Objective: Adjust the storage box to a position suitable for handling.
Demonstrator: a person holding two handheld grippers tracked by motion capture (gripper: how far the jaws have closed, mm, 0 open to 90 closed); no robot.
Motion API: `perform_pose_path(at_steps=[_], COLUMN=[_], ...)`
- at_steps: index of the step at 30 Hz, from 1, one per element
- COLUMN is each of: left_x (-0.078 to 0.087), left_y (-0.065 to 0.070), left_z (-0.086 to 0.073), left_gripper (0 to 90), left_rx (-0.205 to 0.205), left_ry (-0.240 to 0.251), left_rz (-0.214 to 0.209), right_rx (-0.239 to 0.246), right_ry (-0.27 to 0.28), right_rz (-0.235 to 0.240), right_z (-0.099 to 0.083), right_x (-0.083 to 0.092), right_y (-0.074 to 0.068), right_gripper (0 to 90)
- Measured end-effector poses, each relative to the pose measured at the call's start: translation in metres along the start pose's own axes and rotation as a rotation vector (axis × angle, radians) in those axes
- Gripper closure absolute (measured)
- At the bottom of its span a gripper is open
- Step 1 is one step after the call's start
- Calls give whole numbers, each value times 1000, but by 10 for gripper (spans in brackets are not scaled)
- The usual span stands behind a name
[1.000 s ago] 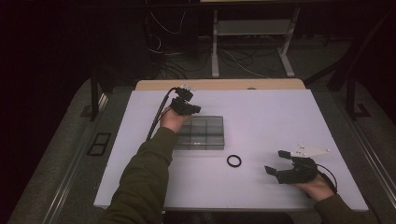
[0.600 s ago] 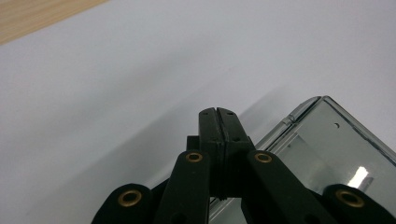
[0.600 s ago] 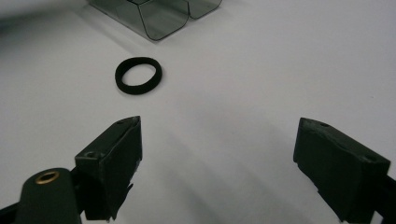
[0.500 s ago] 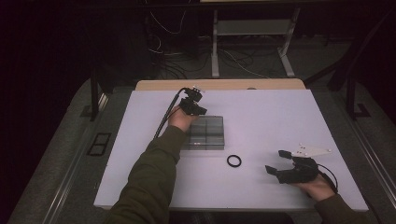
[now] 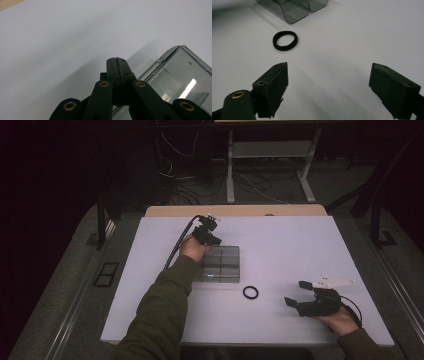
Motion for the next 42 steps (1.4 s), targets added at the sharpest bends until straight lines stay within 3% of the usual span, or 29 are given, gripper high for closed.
perform_pose_path(at_steps=[11,17,32,35,42], left_x=[5,12,22,24,25], left_y=[4,4,12,14,24], left_z=[-11,-19,-31,-34,-37], left_gripper=[890,890,890,890,890], left_rx=[-12,1,-30,-52,-70], left_ry=[-11,-21,-57,-65,-52], left_rz=[-22,-20,-9,-11,-15], right_rx=[2,4,12,9,9], right_ry=[3,4,1,3,4], right_rz=[-8,-11,-14,-13,-14], right_z=[0,0,-1,-1,0], right_x=[1,1,0,0,0], right_y=[1,1,0,0,0], right_gripper=[147,147,147,147,147])
Point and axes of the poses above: each handheld gripper's, and its own axes: x roughly backward along the jaws, z roughly out of its top, y roughly to its right, the point moved 3 cm from there along -x, roughly forward along the jaws, and after that the axes turned 14 degrees about -x, right-handed, at the moved point
